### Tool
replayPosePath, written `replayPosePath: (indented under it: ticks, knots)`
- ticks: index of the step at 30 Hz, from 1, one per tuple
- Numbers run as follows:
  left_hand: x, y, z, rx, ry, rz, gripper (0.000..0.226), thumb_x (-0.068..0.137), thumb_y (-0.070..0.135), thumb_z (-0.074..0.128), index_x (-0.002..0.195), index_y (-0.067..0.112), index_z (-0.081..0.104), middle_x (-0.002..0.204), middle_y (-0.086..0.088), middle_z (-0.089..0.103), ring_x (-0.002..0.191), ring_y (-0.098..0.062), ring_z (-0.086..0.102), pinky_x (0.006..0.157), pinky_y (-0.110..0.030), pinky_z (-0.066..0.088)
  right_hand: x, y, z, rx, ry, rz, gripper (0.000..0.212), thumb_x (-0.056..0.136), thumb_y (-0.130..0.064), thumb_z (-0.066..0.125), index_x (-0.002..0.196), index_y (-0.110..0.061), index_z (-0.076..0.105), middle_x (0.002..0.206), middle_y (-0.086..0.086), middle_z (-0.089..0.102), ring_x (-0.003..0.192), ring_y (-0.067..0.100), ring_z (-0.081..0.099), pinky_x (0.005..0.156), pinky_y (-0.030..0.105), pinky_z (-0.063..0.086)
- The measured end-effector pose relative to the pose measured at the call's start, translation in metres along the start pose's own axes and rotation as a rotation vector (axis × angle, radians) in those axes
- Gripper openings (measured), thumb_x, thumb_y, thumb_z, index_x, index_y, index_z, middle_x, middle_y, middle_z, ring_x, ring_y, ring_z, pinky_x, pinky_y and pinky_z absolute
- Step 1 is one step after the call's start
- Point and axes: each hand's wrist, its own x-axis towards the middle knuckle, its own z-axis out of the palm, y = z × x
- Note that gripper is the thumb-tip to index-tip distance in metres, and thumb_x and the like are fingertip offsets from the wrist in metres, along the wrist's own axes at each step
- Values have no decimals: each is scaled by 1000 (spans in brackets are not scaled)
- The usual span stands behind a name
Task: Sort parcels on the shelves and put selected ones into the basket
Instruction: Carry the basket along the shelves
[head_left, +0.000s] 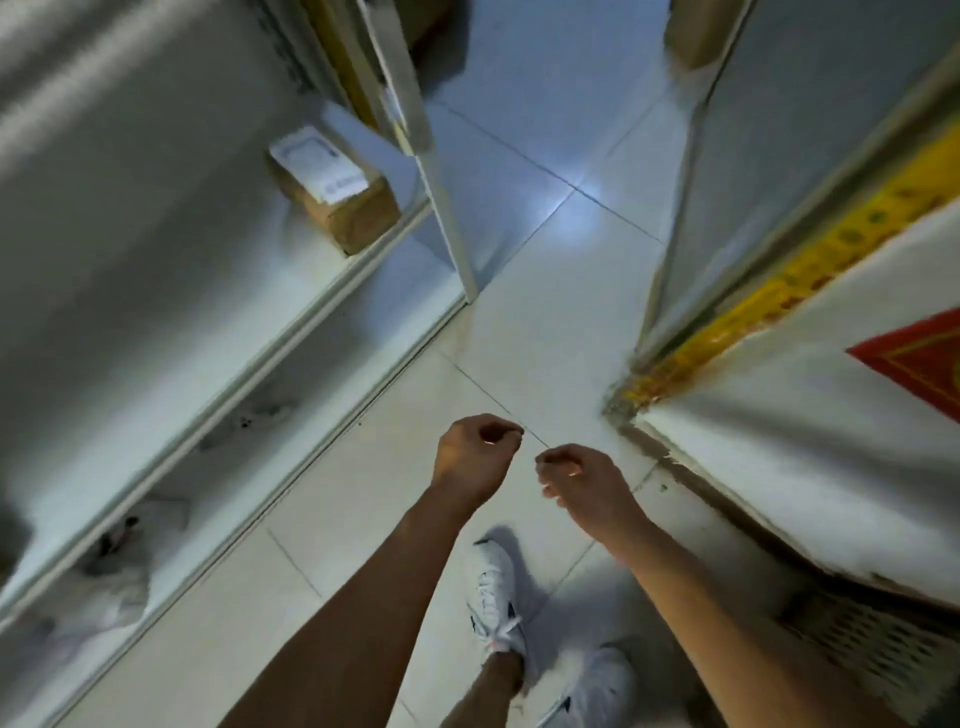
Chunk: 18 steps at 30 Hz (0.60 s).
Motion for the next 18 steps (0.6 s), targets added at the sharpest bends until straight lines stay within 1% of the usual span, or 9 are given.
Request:
replayPosePath:
  ticks: [2,5,8,10,12,14,16,17,18]
  knots:
    - [18,-6,-34,-82,83,-19,13,88,21,67,85,30,76,88,9,75,88,-8,69,77,-19,49,20,-26,23,-52,-55,-57,8,93,-15,67,93,-21,71,86,0,75,75,17,72,71,28,52]
    - [45,-21,-81,-198,205,-50,10,87,19,70,85,26,77,84,8,74,85,-10,69,75,-20,48,56,-67,61,-97,-83,-134,13,95,-9,64,97,-21,70,87,-1,73,74,11,70,72,22,50]
    - [65,-42,-120,-297,274,-98,10,86,19,73,80,26,76,75,8,71,77,-12,66,74,-24,47,91,-105,98,-112,-37,-216,12,94,-12,66,100,-20,71,92,-6,72,86,11,69,82,29,57]
    - [72,-57,-139,-328,295,-139,10,85,19,74,78,26,75,74,8,71,78,-15,67,74,-27,49,112,-131,121,-99,13,-276,14,92,-15,70,105,-19,69,100,-6,69,95,11,66,86,33,57]
    - [75,-72,-152,-350,305,-175,11,86,19,73,78,26,76,77,5,74,82,-19,70,76,-31,53,133,-163,139,-98,131,-434,37,86,-20,78,117,-21,60,116,-3,59,110,18,59,90,39,55]
    - [77,-83,-157,-383,306,-225,14,88,15,69,81,25,76,80,0,75,81,-20,71,76,-32,53,163,-201,153,-135,273,-595,70,74,-31,86,132,-24,48,133,1,48,126,25,44,101,46,50]
    - [81,-91,-157,-421,307,-264,14,92,11,65,87,18,76,83,-4,75,75,-18,70,72,-28,50,199,-249,162,-159,338,-601,105,63,-39,90,150,-29,31,151,7,33,139,28,28,111,47,40]
    - [82,-93,-156,-438,307,-275,14,93,9,63,90,15,76,84,-6,75,73,-16,69,70,-26,49,214,-271,166,-165,311,-566,118,60,-39,92,155,-32,21,157,9,26,144,31,22,114,48,36]
    - [83,-96,-155,-456,310,-284,13,94,9,62,93,13,75,86,-8,75,73,-16,68,69,-26,49,228,-289,171,-165,260,-526,126,60,-38,93,158,-34,14,159,10,21,146,32,20,115,48,35]
